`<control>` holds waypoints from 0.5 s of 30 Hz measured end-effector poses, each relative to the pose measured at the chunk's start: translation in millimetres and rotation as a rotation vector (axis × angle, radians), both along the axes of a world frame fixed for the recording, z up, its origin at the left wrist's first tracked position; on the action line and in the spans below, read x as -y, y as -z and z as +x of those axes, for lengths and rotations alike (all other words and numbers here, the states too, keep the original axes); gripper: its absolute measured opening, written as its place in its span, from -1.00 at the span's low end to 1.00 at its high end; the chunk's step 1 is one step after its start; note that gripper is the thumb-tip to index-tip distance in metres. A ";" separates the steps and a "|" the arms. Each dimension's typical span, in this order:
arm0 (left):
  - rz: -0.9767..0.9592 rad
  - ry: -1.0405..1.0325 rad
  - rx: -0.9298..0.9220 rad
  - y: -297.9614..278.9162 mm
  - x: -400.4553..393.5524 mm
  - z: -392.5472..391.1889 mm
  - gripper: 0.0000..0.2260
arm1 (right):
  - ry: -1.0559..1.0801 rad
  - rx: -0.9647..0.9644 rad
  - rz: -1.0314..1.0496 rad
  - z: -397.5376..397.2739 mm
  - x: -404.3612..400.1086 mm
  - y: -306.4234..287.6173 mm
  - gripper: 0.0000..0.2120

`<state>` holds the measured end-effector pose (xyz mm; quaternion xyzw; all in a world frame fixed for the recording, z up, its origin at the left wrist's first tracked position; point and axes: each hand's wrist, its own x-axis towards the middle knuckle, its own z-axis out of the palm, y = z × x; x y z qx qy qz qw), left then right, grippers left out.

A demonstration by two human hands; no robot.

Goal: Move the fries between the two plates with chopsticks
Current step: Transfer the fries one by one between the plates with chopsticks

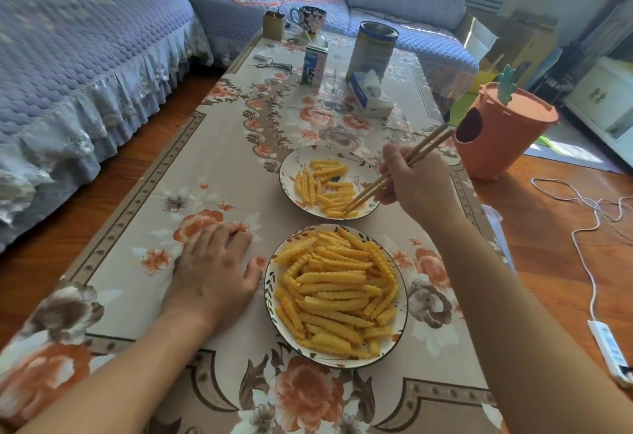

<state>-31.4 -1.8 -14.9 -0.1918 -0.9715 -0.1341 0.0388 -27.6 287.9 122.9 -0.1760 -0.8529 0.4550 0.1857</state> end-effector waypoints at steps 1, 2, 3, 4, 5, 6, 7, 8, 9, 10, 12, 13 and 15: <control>-0.001 0.001 0.001 0.2 0.0 -0.1 -0.59 | 0.000 0.012 -0.011 -1.7 0.1 1.2 -0.64; -0.003 0.001 0.000 0.2 -0.1 -0.1 -0.59 | 0.003 0.021 -0.032 -3.3 0.6 2.1 -0.63; -0.003 0.000 -0.001 0.2 -0.1 -0.1 -0.59 | 0.009 0.025 -0.057 -4.5 1.0 2.7 -0.62; 0.000 0.001 -0.002 -0.4 -0.1 0.0 -0.58 | 0.018 0.020 -0.081 -4.8 1.2 2.7 -0.60; 0.003 0.003 -0.003 -0.8 -0.4 0.2 -0.57 | 0.030 0.003 -0.100 -3.7 1.0 1.7 -0.58; 0.002 0.004 -0.004 -1.2 -0.6 0.4 -0.56 | 0.045 -0.024 -0.120 -1.2 0.8 -0.8 -0.56; -0.001 0.004 -0.004 -1.2 -0.6 0.2 -0.56 | 0.059 -0.054 -0.146 2.4 0.5 -4.5 -0.55; -0.003 0.004 -0.004 -1.6 -0.7 0.2 -0.55 | 0.064 -0.076 -0.187 6.7 0.4 -9.3 -0.55; -0.003 0.002 -0.002 -1.8 -0.9 0.2 -0.55 | 0.047 -0.082 -0.242 11.8 1.2 -15.3 -0.54; -0.002 0.001 0.000 -1.9 -0.9 0.5 -0.55 | 0.007 -0.069 -0.297 17.3 3.8 -22.1 -0.53; -0.005 -0.001 0.002 -2.1 -0.7 0.9 -0.55 | -0.118 -0.002 -0.349 29.3 13.9 -34.6 -0.53; -0.007 -0.001 0.002 -2.2 -0.8 1.1 -0.56 | -0.177 0.027 -0.345 35.4 20.5 -39.0 -0.53; -0.012 0.000 0.000 -2.4 -0.7 1.4 -0.57 | -0.264 0.037 -0.295 45.1 35.1 -45.1 -0.53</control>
